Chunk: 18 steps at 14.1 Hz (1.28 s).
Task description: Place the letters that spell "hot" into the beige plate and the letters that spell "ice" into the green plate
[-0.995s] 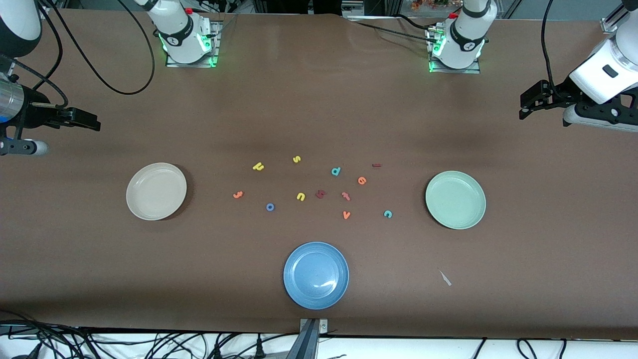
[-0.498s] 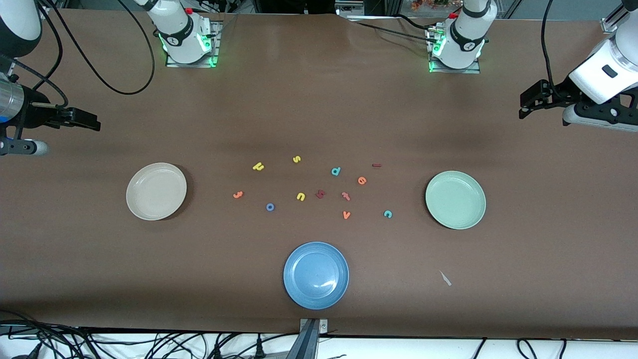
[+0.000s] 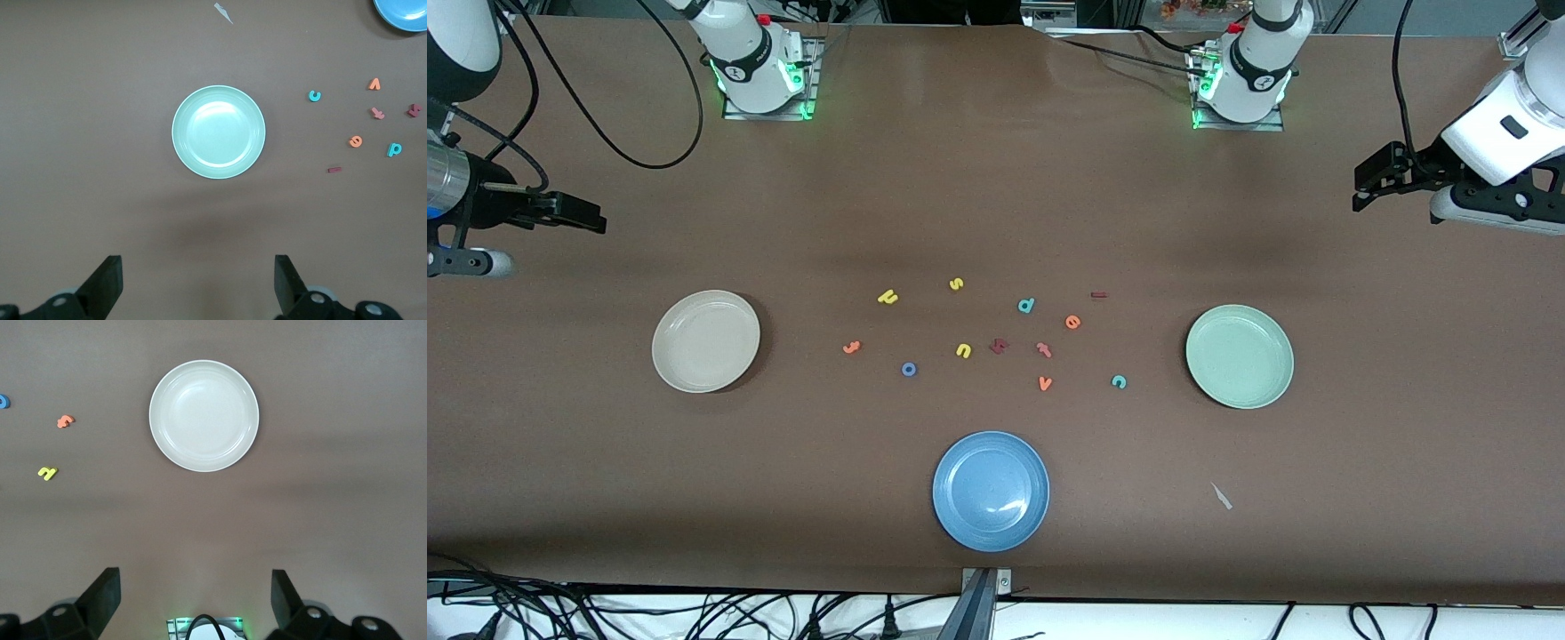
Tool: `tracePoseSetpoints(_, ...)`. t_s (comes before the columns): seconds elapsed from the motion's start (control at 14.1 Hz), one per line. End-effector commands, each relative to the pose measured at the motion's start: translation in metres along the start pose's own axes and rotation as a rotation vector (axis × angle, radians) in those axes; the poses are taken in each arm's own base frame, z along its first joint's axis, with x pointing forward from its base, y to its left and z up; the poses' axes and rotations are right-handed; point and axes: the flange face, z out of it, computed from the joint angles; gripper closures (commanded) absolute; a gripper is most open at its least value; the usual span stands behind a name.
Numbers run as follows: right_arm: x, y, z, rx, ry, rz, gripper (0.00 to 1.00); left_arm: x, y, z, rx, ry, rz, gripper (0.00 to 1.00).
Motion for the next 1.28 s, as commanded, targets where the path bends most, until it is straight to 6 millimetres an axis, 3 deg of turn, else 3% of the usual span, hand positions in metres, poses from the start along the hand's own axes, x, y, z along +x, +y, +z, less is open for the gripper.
tracePoseSetpoints(0.0, 0.0005, 0.0037, -0.0054, -0.009, 0.011, -0.014, 0.00, 0.0013, 0.0016, -0.0065, 0.017, -0.005, -0.007, 0.00)
tracePoseSetpoints(1.21, 0.0003, 0.0037, -0.0045, -0.009, 0.008, -0.013, 0.00, 0.0021, 0.0048, -0.0106, 0.019, 0.002, -0.004, 0.00)
